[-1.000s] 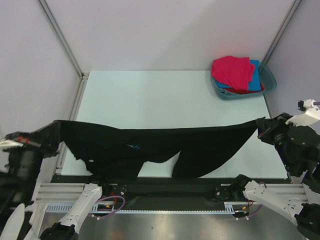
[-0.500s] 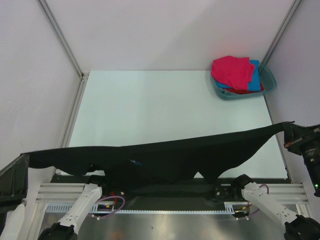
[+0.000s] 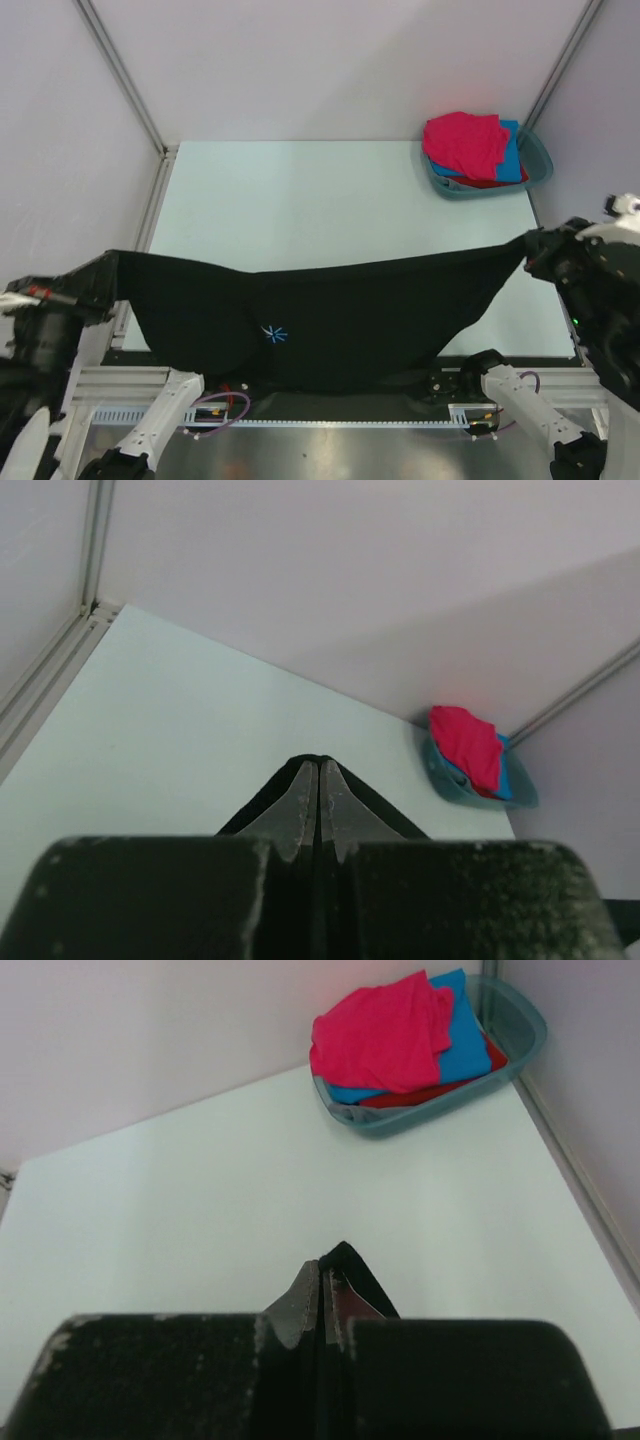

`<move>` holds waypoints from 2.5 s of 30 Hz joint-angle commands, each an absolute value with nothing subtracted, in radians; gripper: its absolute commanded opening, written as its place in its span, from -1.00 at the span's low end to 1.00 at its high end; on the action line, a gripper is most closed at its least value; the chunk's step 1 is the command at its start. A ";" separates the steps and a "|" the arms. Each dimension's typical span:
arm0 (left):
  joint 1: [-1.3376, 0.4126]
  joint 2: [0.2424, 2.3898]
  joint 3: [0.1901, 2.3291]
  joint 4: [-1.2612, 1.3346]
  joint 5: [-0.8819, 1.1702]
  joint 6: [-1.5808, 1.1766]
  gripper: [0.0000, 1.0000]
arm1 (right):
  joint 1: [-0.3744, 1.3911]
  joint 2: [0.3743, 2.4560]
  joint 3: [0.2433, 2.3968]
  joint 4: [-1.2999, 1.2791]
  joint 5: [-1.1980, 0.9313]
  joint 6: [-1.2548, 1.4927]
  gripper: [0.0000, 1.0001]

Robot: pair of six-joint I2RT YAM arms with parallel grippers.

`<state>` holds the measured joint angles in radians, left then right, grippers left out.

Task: Fold and stack the t-shirts
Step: Flatten the tshirt out

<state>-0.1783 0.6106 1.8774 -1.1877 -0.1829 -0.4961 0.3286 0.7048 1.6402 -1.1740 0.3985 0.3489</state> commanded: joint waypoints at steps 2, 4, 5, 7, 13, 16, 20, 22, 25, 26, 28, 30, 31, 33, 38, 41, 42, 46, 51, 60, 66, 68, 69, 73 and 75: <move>-0.181 0.663 1.735 -0.974 -0.282 -0.463 -0.97 | 0.322 0.799 1.548 -0.945 0.383 0.308 -1.00; -0.183 0.693 1.680 -0.928 -0.294 -0.460 -0.95 | 0.322 0.856 1.508 -0.902 0.385 0.307 -1.00; -0.183 0.724 1.633 -0.884 -0.301 -0.462 -0.96 | 0.322 0.879 1.496 -0.858 0.387 0.305 -1.00; -0.181 0.759 1.559 -0.826 -0.313 -0.463 -0.95 | 0.324 0.945 1.462 -0.818 0.388 0.307 -1.00; -0.179 1.003 1.509 -0.649 -0.360 -0.453 -0.92 | 0.318 1.159 1.417 -0.637 0.393 0.314 -1.00; -0.170 1.173 1.560 -0.595 -0.350 -0.420 -0.92 | 0.304 1.300 1.446 -0.565 0.377 0.318 -1.00; -0.124 1.398 1.653 -0.557 -0.316 -0.402 -0.95 | 0.281 1.480 1.503 -0.479 0.330 0.327 -1.00; -0.111 1.521 1.718 -0.540 -0.304 -0.387 -0.96 | 0.272 1.557 1.564 -0.451 0.325 0.333 -1.00; -0.066 1.679 1.825 -0.537 -0.285 -0.374 -0.99 | 0.259 1.712 1.672 -0.433 0.290 0.328 -1.00; -0.055 1.715 1.856 -0.541 -0.276 -0.376 -0.99 | 0.256 1.795 1.707 -0.437 0.288 0.324 -1.00; -0.022 1.826 1.951 -0.551 -0.259 -0.374 -0.99 | 0.245 1.882 1.817 -0.446 0.275 0.319 -1.00; -0.003 1.899 2.018 -0.555 -0.229 -0.377 -1.00 | 0.235 2.009 1.917 -0.477 0.261 0.318 -1.00; 0.027 1.929 2.079 -0.548 -0.210 -0.374 -0.99 | 0.229 2.051 2.003 -0.495 0.262 0.318 -1.00; 0.046 2.028 2.143 -0.542 -0.170 -0.370 -0.99 | 0.221 2.167 2.110 -0.528 0.244 0.318 -1.00; 0.101 2.201 2.307 -0.511 -0.098 -0.364 -0.99 | 0.198 2.374 2.429 -0.592 0.198 0.302 -1.00; 0.124 2.238 2.315 -0.465 -0.052 -0.370 -0.98 | 0.187 2.439 2.487 -0.581 0.170 0.298 -1.00; 0.127 2.256 2.312 -0.445 -0.035 -0.374 -0.96 | 0.183 2.447 2.482 -0.571 0.161 0.298 -1.00; 0.138 2.312 2.324 -0.414 -0.009 -0.376 -0.92 | 0.166 2.464 2.444 -0.520 0.120 0.299 -1.00; 0.146 2.326 2.307 -0.439 0.055 -0.408 -0.85 | 0.160 2.461 2.375 -0.511 0.086 0.302 -1.00; 0.147 2.214 2.142 -0.494 0.153 -0.469 -0.72 | 0.166 2.335 2.175 -0.500 0.046 0.302 -1.00; 0.147 2.073 1.976 -0.479 0.181 -0.477 -0.73 | 0.173 2.254 2.054 -0.486 0.052 0.290 -1.00; 0.147 2.042 1.928 -0.462 0.178 -0.474 -0.74 | 0.176 2.227 2.023 -0.483 0.052 0.287 -1.00; 0.147 2.010 1.886 -0.457 0.182 -0.477 -0.74 | 0.176 2.221 2.011 -0.483 0.049 0.285 -1.00; 0.144 1.944 1.789 -0.431 0.196 -0.485 -0.72 | 0.186 2.185 1.970 -0.494 0.057 0.279 -1.00; 0.144 1.928 1.746 -0.414 0.209 -0.488 -0.70 | 0.195 2.174 1.941 -0.503 0.067 0.278 -1.00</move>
